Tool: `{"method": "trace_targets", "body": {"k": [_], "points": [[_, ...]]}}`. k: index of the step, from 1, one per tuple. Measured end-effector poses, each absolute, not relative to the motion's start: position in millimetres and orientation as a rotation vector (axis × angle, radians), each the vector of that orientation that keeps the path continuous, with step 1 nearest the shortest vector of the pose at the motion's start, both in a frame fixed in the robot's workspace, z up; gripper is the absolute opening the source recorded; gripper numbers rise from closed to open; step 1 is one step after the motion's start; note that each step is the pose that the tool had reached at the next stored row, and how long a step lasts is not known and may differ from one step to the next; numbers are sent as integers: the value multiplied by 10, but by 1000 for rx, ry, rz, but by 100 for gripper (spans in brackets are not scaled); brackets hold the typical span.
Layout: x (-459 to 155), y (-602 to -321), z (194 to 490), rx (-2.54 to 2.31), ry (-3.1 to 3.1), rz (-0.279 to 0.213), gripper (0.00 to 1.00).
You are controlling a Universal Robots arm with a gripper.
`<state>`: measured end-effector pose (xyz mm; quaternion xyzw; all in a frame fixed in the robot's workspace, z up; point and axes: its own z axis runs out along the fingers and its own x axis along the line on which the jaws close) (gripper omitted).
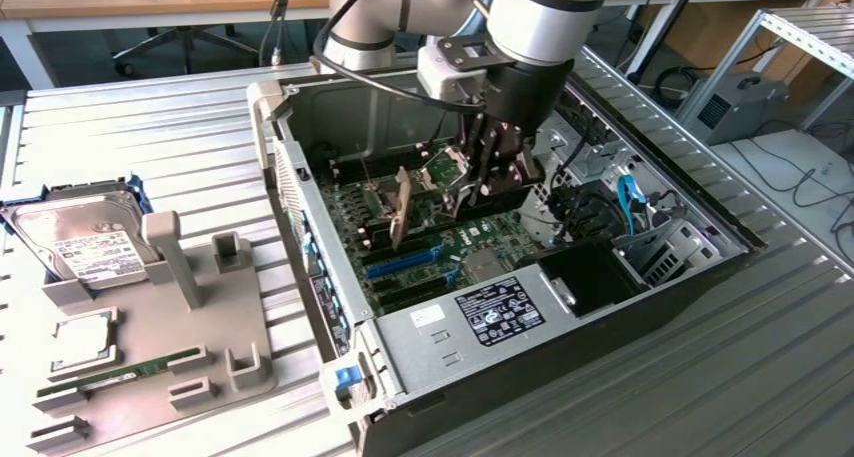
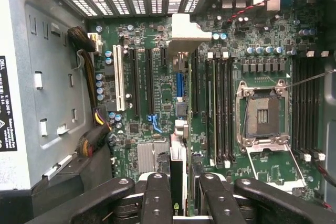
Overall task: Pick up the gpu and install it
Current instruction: 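Insert the gpu into the slot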
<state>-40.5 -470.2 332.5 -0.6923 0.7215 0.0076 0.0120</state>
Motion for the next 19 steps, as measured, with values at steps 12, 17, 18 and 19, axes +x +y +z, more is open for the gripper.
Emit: {"method": "trace_targets", "body": {"k": [12, 17, 18, 19], "points": [[-406, -4715, 3298, -2158, 2249, 24, 26], [-407, -4719, 3290, -2158, 2249, 23, 26], [-407, -4720, 3288, -2158, 2249, 23, 26], [-408, -4722, 3285, -2158, 2249, 24, 26]]}}
